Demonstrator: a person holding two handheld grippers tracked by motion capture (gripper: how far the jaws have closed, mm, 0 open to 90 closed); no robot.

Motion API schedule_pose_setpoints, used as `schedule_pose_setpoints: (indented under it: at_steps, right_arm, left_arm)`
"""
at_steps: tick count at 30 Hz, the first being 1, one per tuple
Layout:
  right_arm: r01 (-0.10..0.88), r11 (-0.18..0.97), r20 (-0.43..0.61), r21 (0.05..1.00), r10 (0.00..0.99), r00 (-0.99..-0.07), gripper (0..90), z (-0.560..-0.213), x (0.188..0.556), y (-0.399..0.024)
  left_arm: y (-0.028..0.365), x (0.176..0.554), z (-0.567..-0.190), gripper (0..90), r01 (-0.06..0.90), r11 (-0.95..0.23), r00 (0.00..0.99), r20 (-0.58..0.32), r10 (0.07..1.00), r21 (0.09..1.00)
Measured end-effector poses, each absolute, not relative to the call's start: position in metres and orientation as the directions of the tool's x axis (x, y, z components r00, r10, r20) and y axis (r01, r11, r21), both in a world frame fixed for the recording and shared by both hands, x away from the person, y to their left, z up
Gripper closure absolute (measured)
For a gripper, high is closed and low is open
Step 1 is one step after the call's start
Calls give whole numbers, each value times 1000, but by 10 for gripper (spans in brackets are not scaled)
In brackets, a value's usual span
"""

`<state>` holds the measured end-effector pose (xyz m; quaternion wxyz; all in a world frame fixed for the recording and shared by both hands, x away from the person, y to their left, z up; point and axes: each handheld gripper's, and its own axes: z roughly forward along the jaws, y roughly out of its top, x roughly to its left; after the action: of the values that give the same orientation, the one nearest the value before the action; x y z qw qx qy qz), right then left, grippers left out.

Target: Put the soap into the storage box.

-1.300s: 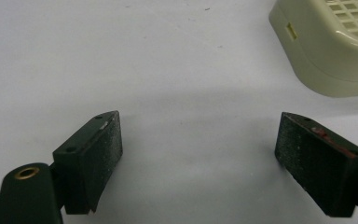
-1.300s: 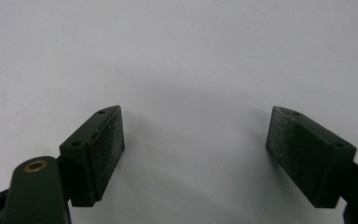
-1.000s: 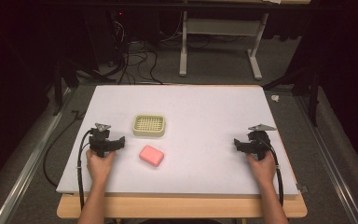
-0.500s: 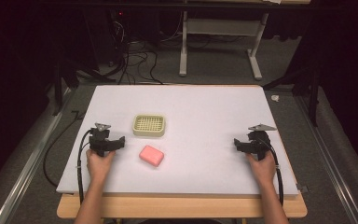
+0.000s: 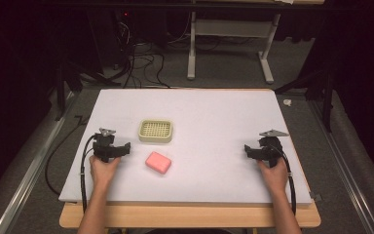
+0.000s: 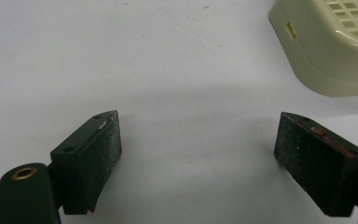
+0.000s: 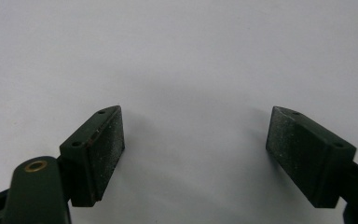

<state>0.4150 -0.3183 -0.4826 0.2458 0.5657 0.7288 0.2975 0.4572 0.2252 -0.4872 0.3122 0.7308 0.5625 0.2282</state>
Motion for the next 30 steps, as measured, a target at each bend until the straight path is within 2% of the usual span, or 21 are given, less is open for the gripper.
schedule_pose_setpoints:
  at_steps: [9,15,21,24,30]
  right_arm:
    - [677,185,-23,713,970,-240,198,-483,415,-318]
    - [678,183,-22,712,971,-239,198,-483,415,-318]
    - [678,184,-22,712,971,-239,199,-483,415,-318]
    - [678,184,-22,712,971,-239,198,-483,415,-318]
    - [678,184,-22,712,971,-239,198,-483,415,-318]
  left_arm:
    - [227,453,-481,149,694,-165,271,-42,962,701]
    - [228,446,-471,156,671,-151,291,-70,954,726]
    - [223,437,-462,156,642,-173,332,-67,941,747]
    - [221,431,-456,156,630,-165,361,-99,927,759]
    - [217,423,-449,156,612,-176,398,-108,911,771]
